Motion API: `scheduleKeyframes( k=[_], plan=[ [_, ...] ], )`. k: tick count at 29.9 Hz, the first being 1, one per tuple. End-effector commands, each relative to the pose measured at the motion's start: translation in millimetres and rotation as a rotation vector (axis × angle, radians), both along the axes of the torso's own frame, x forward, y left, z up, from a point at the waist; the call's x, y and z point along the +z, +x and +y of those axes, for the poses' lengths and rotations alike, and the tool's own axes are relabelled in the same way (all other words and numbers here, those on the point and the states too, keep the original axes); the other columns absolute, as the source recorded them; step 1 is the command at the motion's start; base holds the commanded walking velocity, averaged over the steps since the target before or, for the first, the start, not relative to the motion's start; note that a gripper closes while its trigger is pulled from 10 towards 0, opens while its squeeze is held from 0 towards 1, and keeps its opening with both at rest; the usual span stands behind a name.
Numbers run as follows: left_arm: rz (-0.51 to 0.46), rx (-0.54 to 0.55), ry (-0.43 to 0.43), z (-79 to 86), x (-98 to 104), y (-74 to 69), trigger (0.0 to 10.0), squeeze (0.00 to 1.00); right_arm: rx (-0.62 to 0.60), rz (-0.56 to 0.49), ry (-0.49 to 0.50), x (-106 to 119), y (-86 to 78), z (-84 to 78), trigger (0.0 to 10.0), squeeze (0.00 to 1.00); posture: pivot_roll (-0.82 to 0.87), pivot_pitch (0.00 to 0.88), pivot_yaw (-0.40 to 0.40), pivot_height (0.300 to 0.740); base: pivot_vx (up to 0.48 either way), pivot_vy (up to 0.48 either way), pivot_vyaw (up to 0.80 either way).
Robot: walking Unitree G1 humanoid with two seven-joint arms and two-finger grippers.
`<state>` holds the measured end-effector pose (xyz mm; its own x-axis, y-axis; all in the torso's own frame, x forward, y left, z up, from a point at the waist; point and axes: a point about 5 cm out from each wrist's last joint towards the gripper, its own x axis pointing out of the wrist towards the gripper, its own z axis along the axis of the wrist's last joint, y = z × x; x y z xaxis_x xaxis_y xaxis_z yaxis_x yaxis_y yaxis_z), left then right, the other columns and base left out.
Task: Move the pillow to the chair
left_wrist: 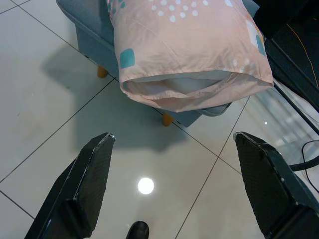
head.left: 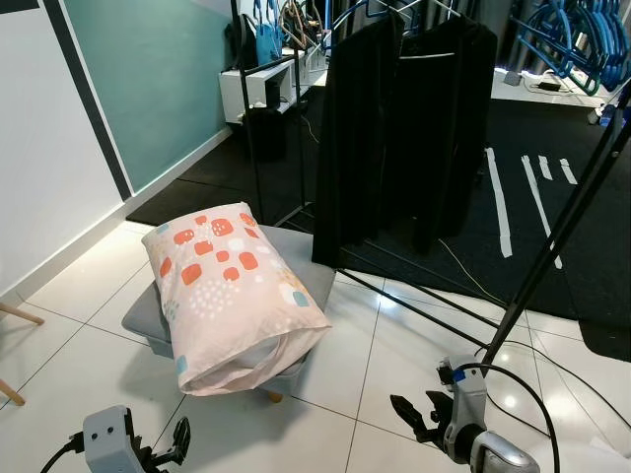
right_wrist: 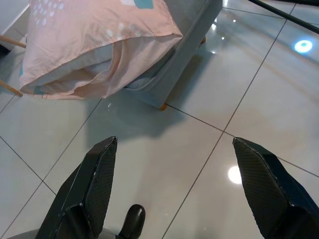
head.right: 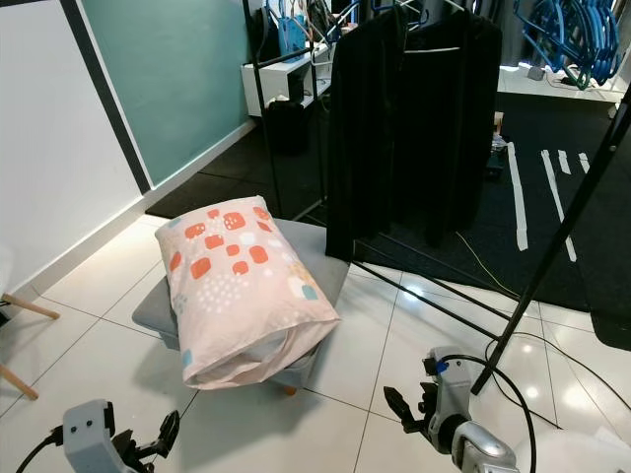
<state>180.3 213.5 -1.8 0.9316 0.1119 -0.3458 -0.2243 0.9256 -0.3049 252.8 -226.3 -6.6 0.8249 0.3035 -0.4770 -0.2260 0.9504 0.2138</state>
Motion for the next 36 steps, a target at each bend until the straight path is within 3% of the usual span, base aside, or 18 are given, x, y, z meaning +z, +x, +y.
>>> scheduleKeyframes(
  k=[1, 36],
  plan=[
    [0.012, 0.01, -0.013, -1.0, -1.8, -2.1, 10.0, 0.0, -0.022, 0.014, 0.015, -2.1, -2.3, -2.3, 10.0, 0.0, -0.1, 0.043, -0.021, 0.74, 0.0, 0.0, 0.0],
    [0.01, 0.009, -0.013, 0.0, -1.0, -2.0, 10.0, 0.0, -0.02, 0.013, 0.017, -1.8, -1.9, -1.2, 10.0, 0.0, -0.1, 0.043, -0.026, 0.74, 0.0, 0.0, 0.0]
  ],
)
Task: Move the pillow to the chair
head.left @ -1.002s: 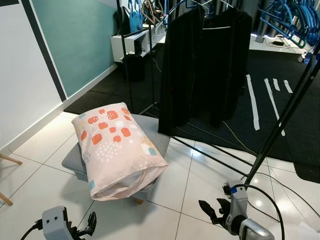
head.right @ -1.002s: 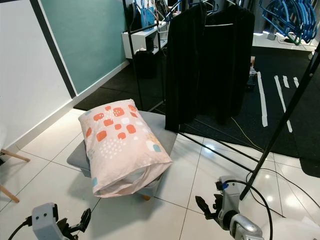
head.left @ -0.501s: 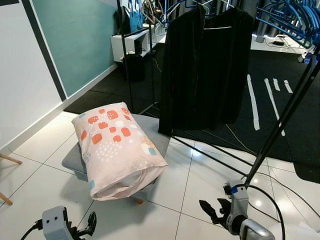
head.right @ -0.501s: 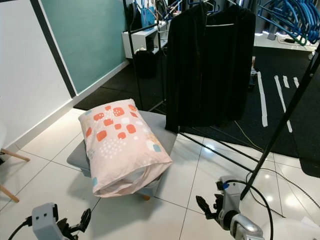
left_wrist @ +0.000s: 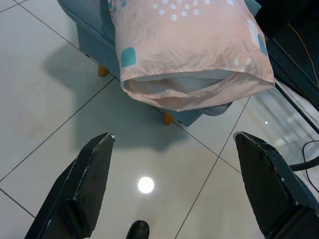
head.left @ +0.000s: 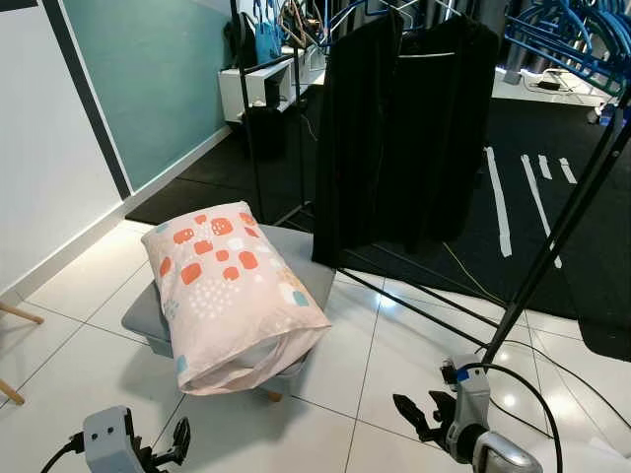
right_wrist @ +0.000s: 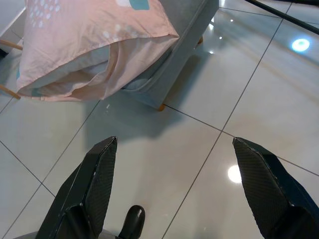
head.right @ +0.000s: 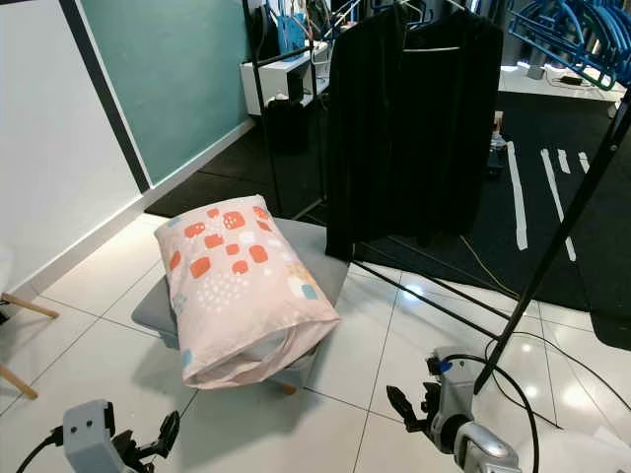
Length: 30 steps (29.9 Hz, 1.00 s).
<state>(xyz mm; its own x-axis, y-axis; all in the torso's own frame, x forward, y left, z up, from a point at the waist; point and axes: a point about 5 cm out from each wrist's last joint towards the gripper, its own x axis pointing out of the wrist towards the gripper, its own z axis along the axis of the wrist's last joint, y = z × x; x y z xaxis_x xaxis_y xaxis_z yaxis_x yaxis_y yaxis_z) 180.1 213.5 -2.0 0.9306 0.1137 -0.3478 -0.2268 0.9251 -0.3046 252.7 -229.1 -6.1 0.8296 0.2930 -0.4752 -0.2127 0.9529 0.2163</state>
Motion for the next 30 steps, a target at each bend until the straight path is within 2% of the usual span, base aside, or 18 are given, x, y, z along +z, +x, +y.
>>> scheduleKeyframes(
  k=[1, 30],
  plan=[
    [0.008, 0.007, -0.012, 0.0, -0.8, -1.8, 10.0, 0.0, -0.005, 0.014, 0.014, -2.4, -1.8, 1.6, 10.0, 0.0, -0.1, 0.043, -0.026, 0.74, 0.0, 0.0, 0.0],
    [0.007, 0.01, -0.012, 0.5, -0.3, -2.2, 10.0, 0.0, -0.008, 0.01, 0.017, -1.8, -1.8, 1.4, 10.0, 0.0, -0.1, 0.048, -0.018, 0.74, 0.0, 0.0, 0.0]
  ],
)
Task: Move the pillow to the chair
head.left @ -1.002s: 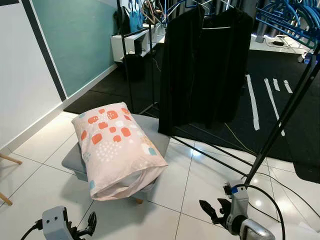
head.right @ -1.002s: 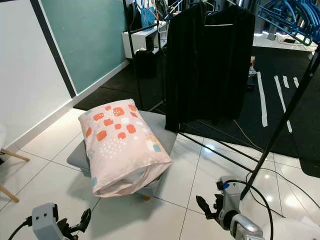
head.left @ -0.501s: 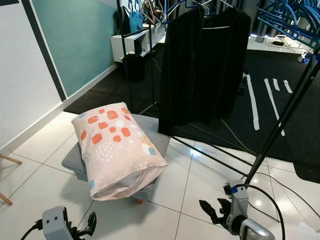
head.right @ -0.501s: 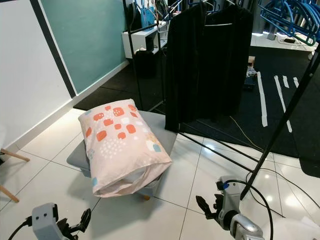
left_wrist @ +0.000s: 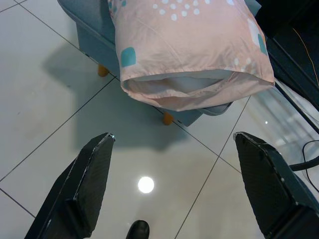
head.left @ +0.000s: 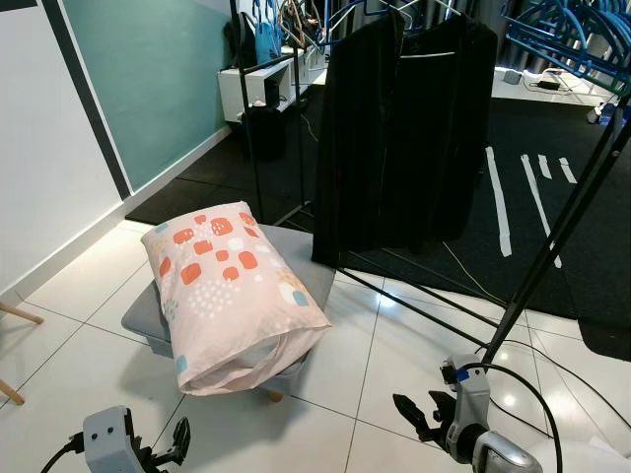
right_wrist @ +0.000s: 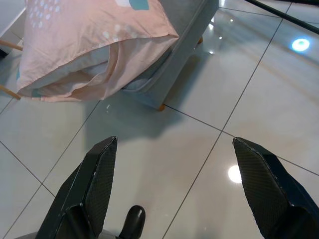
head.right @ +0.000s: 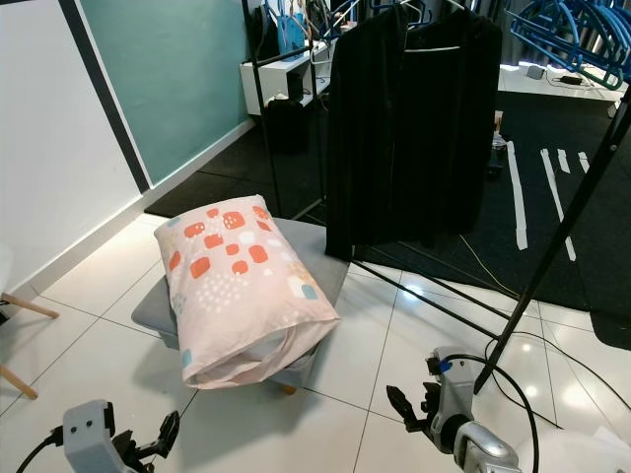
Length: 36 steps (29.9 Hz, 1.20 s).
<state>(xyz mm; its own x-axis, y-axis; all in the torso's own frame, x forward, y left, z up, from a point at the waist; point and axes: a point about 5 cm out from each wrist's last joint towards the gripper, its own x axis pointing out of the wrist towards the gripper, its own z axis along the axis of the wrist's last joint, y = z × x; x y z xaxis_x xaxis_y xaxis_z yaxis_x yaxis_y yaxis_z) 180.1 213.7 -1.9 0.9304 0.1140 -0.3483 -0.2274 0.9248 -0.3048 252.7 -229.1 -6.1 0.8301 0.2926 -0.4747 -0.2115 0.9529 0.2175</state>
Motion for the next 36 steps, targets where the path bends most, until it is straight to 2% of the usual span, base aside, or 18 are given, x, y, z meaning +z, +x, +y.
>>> scheduleKeyframes(
  k=[1, 36],
  plan=[
    [0.005, 0.011, -0.012, 0.6, 0.0, -2.3, 10.0, 0.0, -0.008, 0.009, 0.017, -1.5, -1.7, 1.4, 10.0, 0.0, -0.1, 0.051, -0.019, 0.74, 0.0, 0.0, 0.0],
    [0.009, 0.005, -0.016, -1.2, -2.0, -4.0, 10.0, 0.0, -0.004, 0.02, 0.015, -4.1, -4.3, 0.5, 10.0, 0.0, -0.1, 0.035, -0.024, 0.74, 0.0, 0.0, 0.0]
  ],
)
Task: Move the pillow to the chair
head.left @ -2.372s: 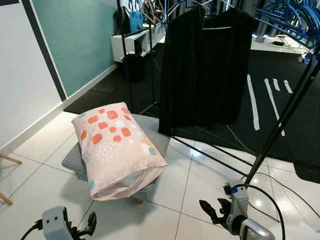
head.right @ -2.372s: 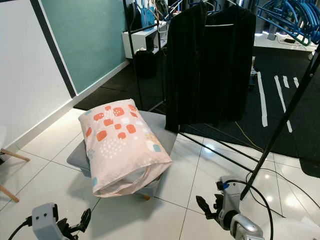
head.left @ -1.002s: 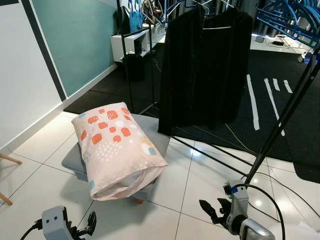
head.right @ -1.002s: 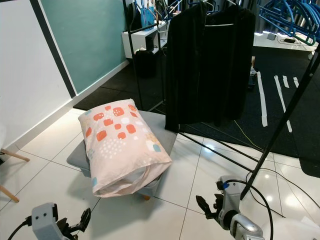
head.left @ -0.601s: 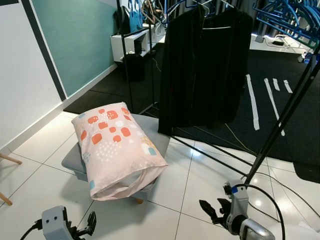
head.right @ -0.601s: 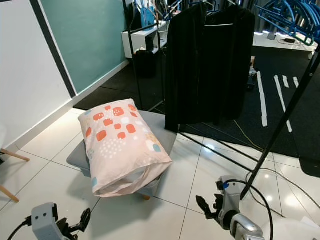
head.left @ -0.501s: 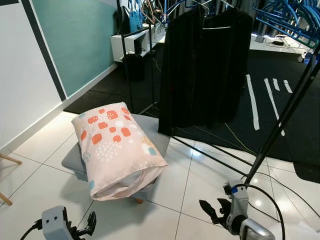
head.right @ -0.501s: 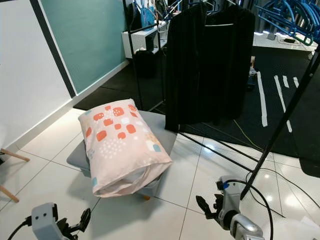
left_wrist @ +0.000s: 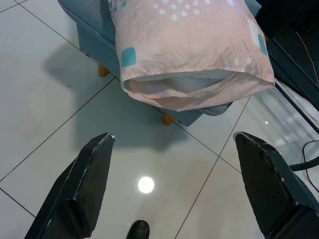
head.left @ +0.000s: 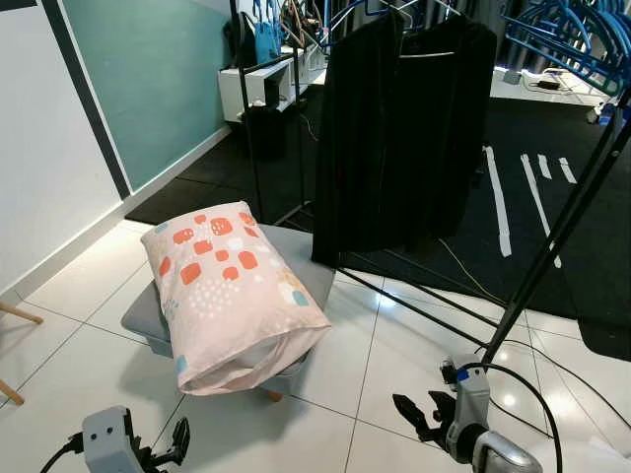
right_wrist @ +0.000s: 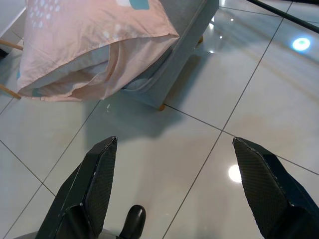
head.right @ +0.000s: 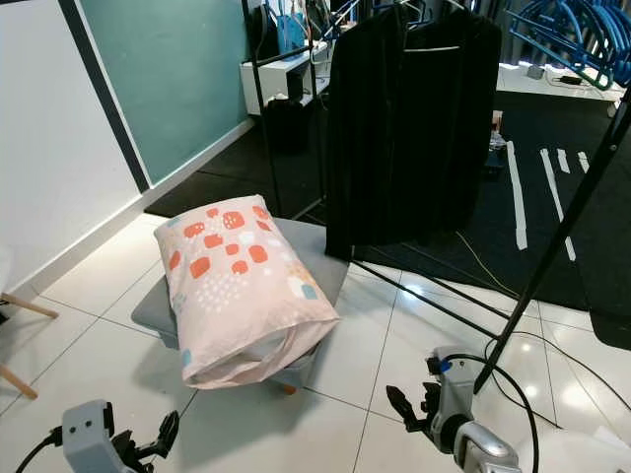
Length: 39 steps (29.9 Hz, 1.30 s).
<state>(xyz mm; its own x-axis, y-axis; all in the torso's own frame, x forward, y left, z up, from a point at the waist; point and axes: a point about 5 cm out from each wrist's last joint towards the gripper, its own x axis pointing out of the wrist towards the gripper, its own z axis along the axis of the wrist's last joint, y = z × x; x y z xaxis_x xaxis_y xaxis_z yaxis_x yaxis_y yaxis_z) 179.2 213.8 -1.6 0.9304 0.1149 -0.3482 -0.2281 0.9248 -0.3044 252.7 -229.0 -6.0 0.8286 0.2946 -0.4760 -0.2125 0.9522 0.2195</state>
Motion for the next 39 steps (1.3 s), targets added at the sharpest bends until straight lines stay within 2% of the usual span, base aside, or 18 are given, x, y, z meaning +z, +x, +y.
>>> scheduleKeyframes(
  k=[1, 19, 24, 26, 27, 30, 33, 36, 37, 38, 39],
  plan=[
    [0.009, 0.004, -0.016, -1.3, -2.3, -3.1, 10.0, 0.0, -0.005, 0.018, 0.014, -4.2, -4.3, 0.4, 10.0, 0.0, -0.1, 0.035, -0.024, 0.74, 0.0, 0.0, 0.0],
    [-0.002, 0.001, 0.009, -0.2, 0.5, -1.6, 10.0, 0.0, -0.006, 0.017, 0.014, -3.9, -3.5, 0.2, 10.0, 0.0, -0.1, 0.028, -0.026, 0.74, 0.0, 0.0, 0.0],
    [-0.052, -0.02, 0.032, 2.8, 13.2, 5.2, 10.0, 0.0, -0.007, 0.017, 0.015, -3.8, -3.5, -0.1, 10.0, 0.0, -0.1, 0.03, -0.026, 0.74, 0.0, 0.0, 0.0],
    [-0.093, -0.039, 0.061, 5.9, 26.1, 12.3, 10.0, 0.0, -0.007, 0.017, 0.015, -3.6, -3.4, -0.3, 10.0, 0.0, -0.1, 0.031, -0.026, 0.74, 0.0, 0.0, 0.0],
    [-0.093, -0.039, 0.061, 5.9, 26.1, 12.3, 10.0, 0.0, -0.007, 0.017, 0.015, -3.6, -3.4, -0.3, 10.0, 0.0, -0.1, 0.031, -0.026, 0.74, 0.0, 0.0, 0.0],
    [-0.165, -0.093, 0.154, 6.7, 49.8, 27.1, 10.0, 0.0, -0.008, 0.017, 0.015, -3.7, -3.4, -0.4, 10.0, 0.0, -0.1, 0.029, -0.025, 0.74, 0.0, 0.0, 0.0],
    [-0.196, -0.124, 0.194, 4.4, 60.6, 34.4, 10.0, 0.0, -0.008, 0.017, 0.014, -3.6, -3.4, -0.5, 10.0, 0.0, -0.1, 0.032, -0.022, 0.74, 0.0, 0.0, 0.0],
    [-0.304, -0.264, 0.282, -15.4, 95.3, 56.3, 10.0, 0.0, -0.01, 0.016, 0.014, -3.3, -3.1, -0.8, 10.0, 0.0, -0.11, 0.035, -0.014, 0.74, 0.0, 0.0, 0.0],
    [-0.321, -0.29, 0.307, -20.3, 101.1, 59.4, 10.0, 0.0, -0.011, 0.015, 0.014, -3.2, -3.1, -1.0, 10.0, 0.0, -0.11, 0.035, -0.014, 0.74, 0.0, 0.0, 0.0],
    [-0.357, -0.355, 0.365, -32.4, 111.8, 65.1, 10.0, 0.0, -0.013, 0.014, 0.014, -3.1, -3.0, -1.0, 10.0, 0.0, -0.11, 0.035, -0.016, 0.74, 0.0, 0.0, 0.0],
    [-0.357, -0.355, 0.365, -32.4, 111.8, 65.1, 10.0, 0.0, -0.013, 0.014, 0.014, -3.1, -3.0, -1.0, 10.0, 0.0, -0.11, 0.035, -0.016, 0.74, 0.0, 0.0, 0.0]
  ],
)
